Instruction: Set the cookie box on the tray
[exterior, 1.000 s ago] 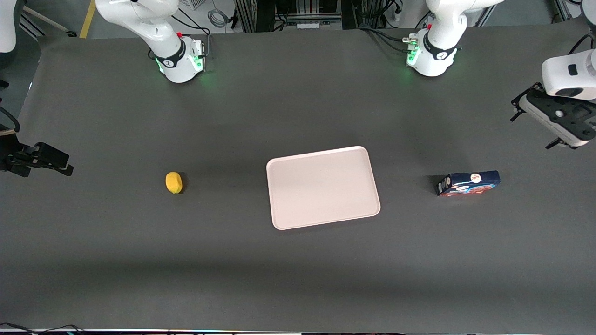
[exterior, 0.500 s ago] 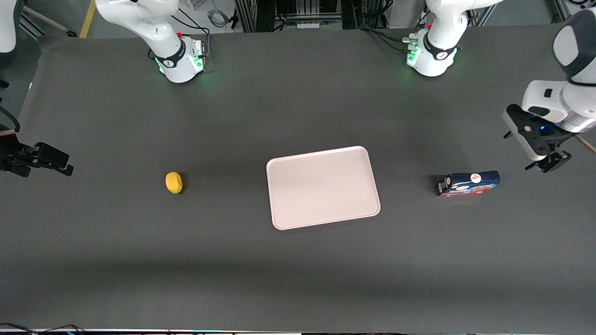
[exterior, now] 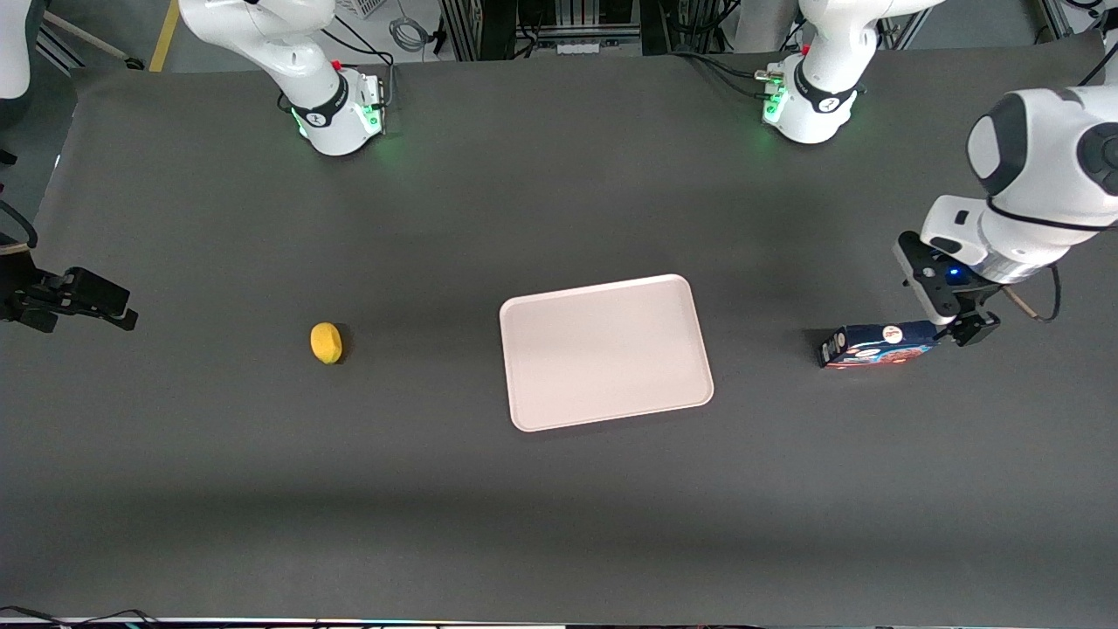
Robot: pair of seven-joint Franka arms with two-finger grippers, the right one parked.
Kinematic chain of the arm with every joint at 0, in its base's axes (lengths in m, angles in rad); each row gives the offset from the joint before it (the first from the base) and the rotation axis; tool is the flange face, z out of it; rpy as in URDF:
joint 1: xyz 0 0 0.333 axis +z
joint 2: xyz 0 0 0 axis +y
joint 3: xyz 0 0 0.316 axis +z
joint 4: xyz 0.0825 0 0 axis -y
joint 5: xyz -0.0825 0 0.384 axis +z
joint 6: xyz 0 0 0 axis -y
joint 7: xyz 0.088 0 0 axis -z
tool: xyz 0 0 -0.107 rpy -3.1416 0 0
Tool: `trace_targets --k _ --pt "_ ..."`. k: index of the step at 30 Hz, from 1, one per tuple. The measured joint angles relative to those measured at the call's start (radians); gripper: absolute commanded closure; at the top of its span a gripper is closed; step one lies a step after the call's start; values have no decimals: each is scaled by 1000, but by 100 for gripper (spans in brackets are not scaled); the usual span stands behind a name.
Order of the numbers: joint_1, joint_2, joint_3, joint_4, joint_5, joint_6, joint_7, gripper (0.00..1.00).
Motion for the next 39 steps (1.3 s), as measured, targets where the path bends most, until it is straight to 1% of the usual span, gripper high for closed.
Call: trace_targets --k 7,21,39 --pt "-3 30 -1 -65 3 116 49 1" --pt "-6 131 0 -103 9 266 155 0" --pt "-5 203 31 -135 9 374 196 0"
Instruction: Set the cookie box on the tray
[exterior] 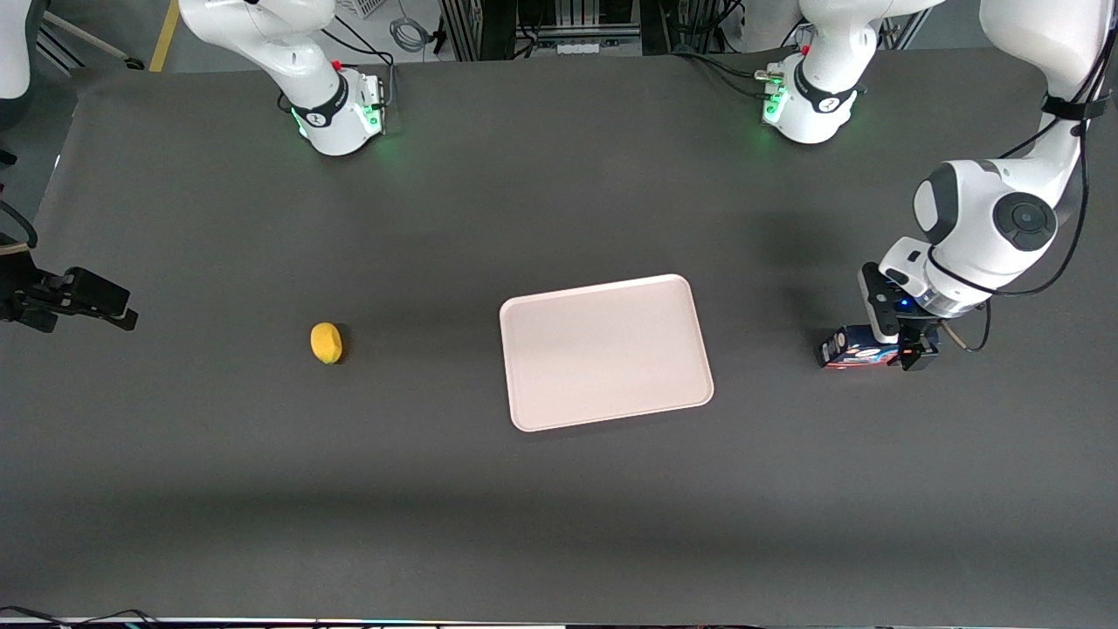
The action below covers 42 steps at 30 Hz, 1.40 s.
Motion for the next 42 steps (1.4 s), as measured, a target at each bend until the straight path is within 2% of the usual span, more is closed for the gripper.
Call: trace_targets --k 11,15,17,19,21,23,25,27,31,33,35,37,39,42 --pt "0 38 3 -19 0 58 0 0" --pt "0 42 4 -22 0 69 0 6" --pt "0 43 4 -22 0 71 0 14" --pt "0 43 5 -22 0 72 0 16" --pt "-1 45 8 -23 0 74 0 25" --pt "-2 48 13 -23 0 80 0 26" --pt "-2 52 18 -23 0 85 0 35" --pt "-3 57 22 -23 0 87 1 36" --pt "-5 61 26 -23 0 87 1 45" --pt "-5 60 26 -23 0 87 1 56" --pt "-6 60 26 -23 0 87 1 63" --pt "-6 60 26 -23 0 87 1 64" --pt "-7 60 26 -23 0 87 1 71" --pt "-7 60 26 -23 0 87 1 75"
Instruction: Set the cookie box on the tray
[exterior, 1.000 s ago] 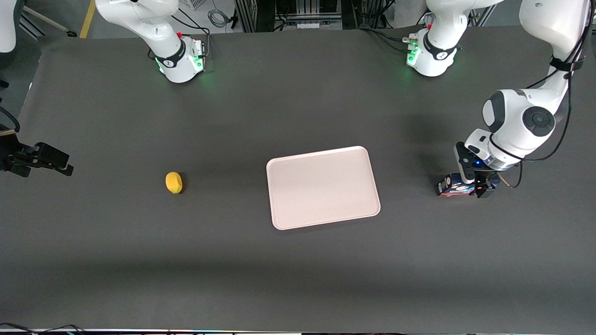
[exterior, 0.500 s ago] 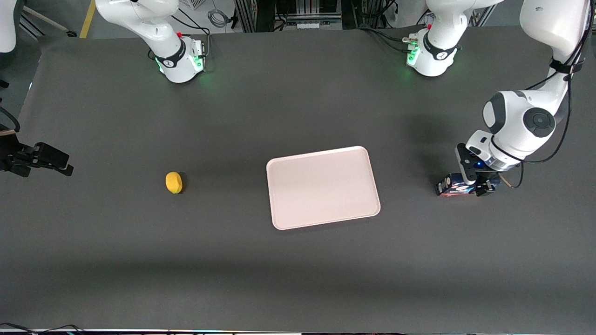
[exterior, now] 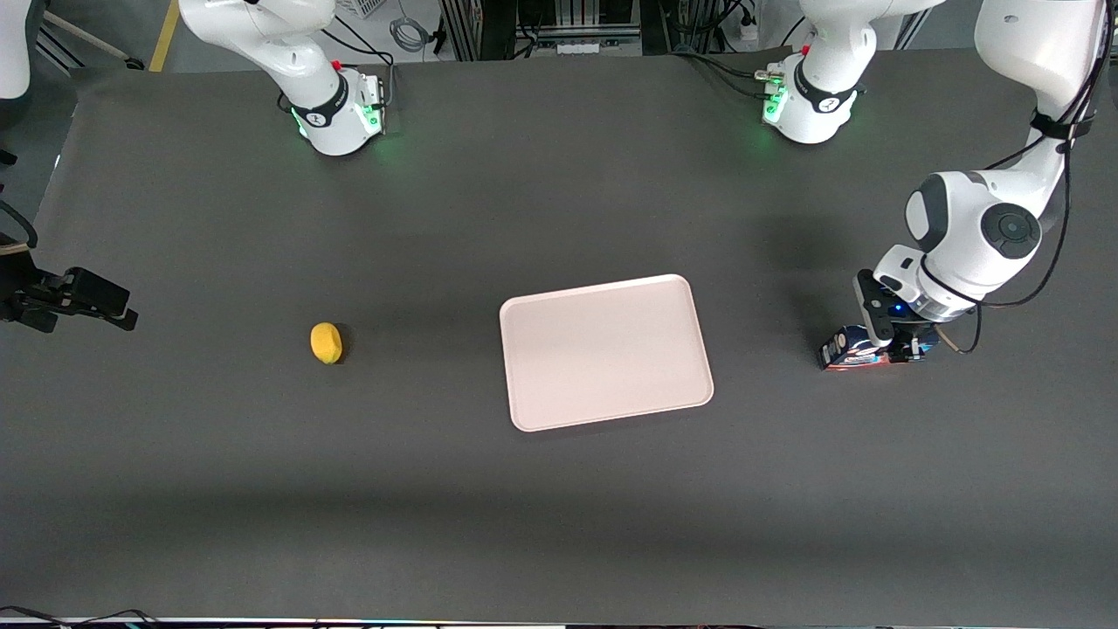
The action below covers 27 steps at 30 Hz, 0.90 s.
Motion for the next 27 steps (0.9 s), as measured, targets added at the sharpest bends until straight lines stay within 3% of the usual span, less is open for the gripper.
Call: trace_targets --k 3,16,27 --pt "0 -1 0 0 0 0 0 80" --pt "0 -23 1 14 -3 -35 -13 80" --pt "-19 -153 -27 95 -29 -288 -294 79"
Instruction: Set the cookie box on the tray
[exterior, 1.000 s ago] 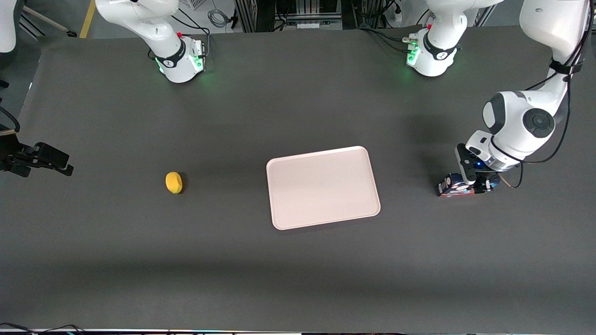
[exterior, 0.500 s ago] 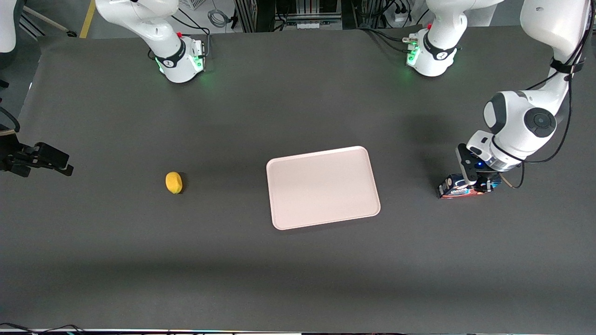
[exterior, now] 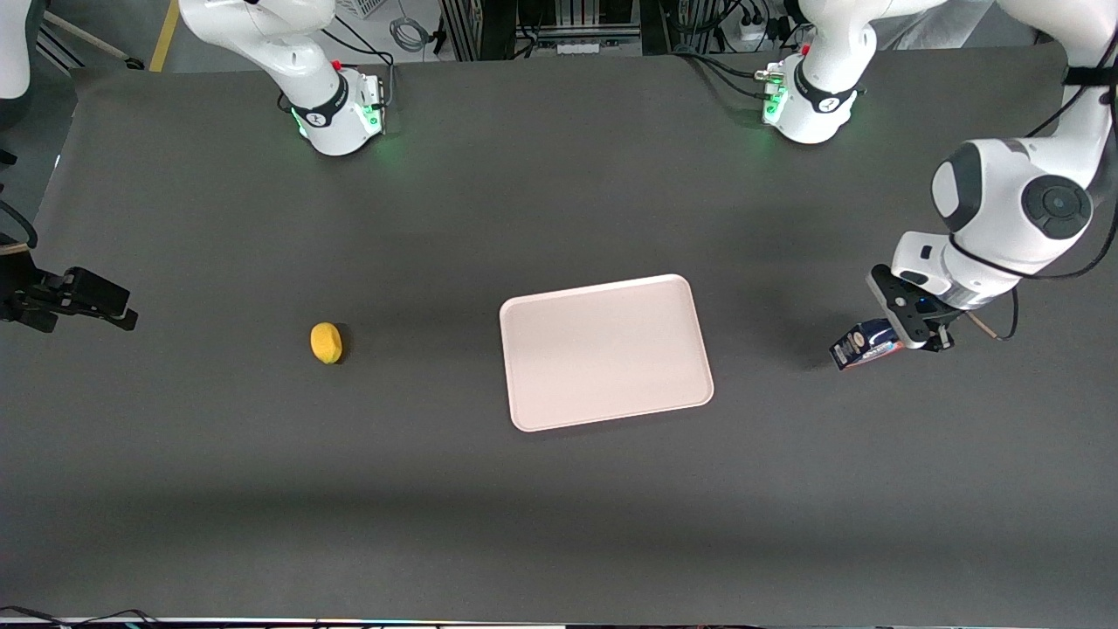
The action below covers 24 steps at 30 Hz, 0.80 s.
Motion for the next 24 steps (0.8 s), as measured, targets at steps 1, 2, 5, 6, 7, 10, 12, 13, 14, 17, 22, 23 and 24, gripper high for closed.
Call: trace_targets --k 1,2,5,6,7,10,12,13,14,17,22,23,24 --pt "-6 -11 -3 8 -11 -21 -27 79" --pt "-12 -22 -6 19 -26 -46 -57 79" --pt "-30 -52 -13 53 -71 -113 -143 79" --pt "-36 -60 -13 64 -86 -132 -171 79" --pt "-42 -67 -14 77 -101 -151 -201 79" --pt "-54 -83 -14 116 -133 -203 -291 79" --pt "-60 -90 -14 144 -149 -239 -356 79" --pt "-63 -92 -14 159 -156 -258 -392 79" --pt "-66 -94 -14 174 -162 -277 -428 79" --pt "-78 -100 -19 216 -172 -328 -551 79" --pt "-90 -109 -74 271 -176 -361 -782 79" --pt "-92 -111 -92 279 -176 -363 -839 79" --pt "-96 -113 -114 288 -176 -365 -908 79"
